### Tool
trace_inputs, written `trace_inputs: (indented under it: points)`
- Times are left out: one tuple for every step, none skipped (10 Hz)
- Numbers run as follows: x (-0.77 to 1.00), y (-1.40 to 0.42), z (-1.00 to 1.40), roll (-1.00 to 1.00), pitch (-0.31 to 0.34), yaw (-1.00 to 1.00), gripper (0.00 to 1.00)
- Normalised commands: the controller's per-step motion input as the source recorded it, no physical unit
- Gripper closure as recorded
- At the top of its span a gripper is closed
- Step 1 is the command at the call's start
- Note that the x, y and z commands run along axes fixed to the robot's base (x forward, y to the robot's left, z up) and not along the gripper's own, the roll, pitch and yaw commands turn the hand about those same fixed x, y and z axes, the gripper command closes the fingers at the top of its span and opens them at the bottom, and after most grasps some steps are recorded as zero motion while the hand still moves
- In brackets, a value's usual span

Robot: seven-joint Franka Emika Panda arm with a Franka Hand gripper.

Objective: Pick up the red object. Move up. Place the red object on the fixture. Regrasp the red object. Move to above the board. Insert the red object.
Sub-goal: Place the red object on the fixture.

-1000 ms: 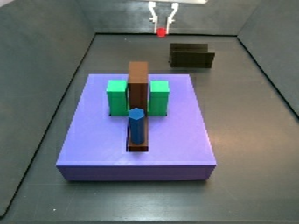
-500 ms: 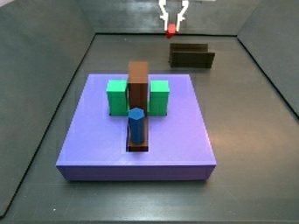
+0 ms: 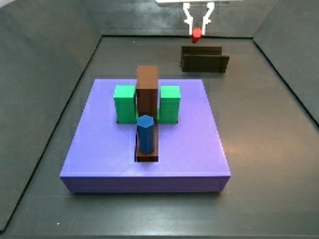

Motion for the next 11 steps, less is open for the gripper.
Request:
trace_inputs:
  points:
    - [0.02,0.06,-0.49,-0.07,-0.023,0.00,1.00]
    - [0.21,0.13,-0.45,-0.25,0.000,0.05,1.00]
    - [0.09,0.11,-0.41,-0.33,0.000,0.03,1.00]
    - [0.11,0.11,-0.33,-0.38,0.006,0.06,1.00]
    - [0.15,0.13,-0.23,-0.37,0.037,0.05,1.00]
    - [0.15,0.07,-0.14,-0.37,0.011,0.05,1.00]
    - [0.00,0.00,0.00,0.00,0.009,0.00,1.00]
    - [0.00,0.00,0.00,0.00,0.023,0.00,1.00]
    - [0.00,0.00,0.00,0.00,0.023,0.00,1.00]
    - [0.00,0.00,0.00,0.00,0.000,0.00,1.00]
    - [0.00,0.00,0.00,0.00,0.000,0.00,0.00]
